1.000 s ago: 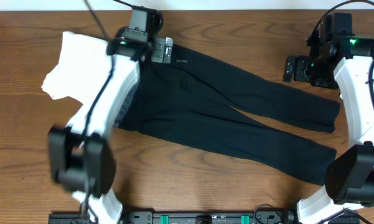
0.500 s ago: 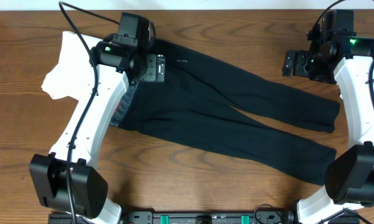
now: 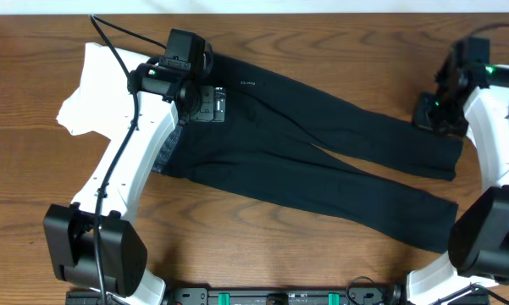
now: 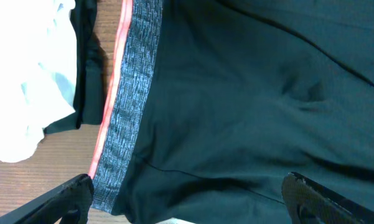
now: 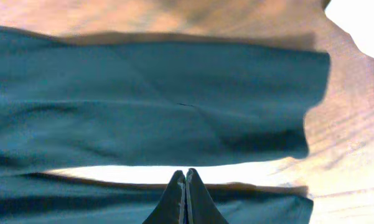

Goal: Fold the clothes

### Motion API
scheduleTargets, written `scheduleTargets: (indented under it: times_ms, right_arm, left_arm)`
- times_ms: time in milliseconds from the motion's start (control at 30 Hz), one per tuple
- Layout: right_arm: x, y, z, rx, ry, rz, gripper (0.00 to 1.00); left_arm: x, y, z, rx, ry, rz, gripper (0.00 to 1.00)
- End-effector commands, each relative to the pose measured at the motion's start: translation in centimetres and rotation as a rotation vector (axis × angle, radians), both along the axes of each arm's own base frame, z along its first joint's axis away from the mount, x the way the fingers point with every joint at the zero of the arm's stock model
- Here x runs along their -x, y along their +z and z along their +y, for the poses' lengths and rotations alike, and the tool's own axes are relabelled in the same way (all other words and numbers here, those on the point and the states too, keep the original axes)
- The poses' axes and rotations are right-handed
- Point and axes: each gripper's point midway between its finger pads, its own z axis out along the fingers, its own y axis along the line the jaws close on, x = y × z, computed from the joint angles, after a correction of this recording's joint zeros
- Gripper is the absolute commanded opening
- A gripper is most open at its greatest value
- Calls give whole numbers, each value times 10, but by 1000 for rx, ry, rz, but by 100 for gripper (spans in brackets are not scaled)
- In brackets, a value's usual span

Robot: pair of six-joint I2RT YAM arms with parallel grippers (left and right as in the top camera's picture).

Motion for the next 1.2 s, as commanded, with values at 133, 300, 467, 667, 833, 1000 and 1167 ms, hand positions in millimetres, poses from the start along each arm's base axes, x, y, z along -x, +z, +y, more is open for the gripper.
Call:
scheduleTargets:
  times_ms: [133, 300, 467, 667, 833, 1000, 1167]
  right_arm:
    - [12, -42, -20, -30, -17, 36, 1]
    - [7, -68, -17, -66, 4, 58, 1]
    - [6, -97, -18, -78, 3, 105, 1]
    - [2, -134, -23, -69, 24, 143, 1]
    - [-6, -156, -52, 84, 5, 150, 1]
    - [-19, -154, -70, 156, -19, 95, 1]
    - [-39, -150, -75, 168, -26, 8, 1]
  left_arm:
    - [1, -5, 0, 3, 5, 17, 98]
    - [1, -6, 0, 3, 5, 18, 98]
    - [1, -6, 0, 2, 5, 19, 98]
    - [1, -6, 0, 2, 5, 20, 98]
    - [1, -7, 0, 1, 5, 21, 98]
    - [1, -9, 0, 0, 5, 27, 98]
    - [3, -14, 1, -3, 6, 37, 98]
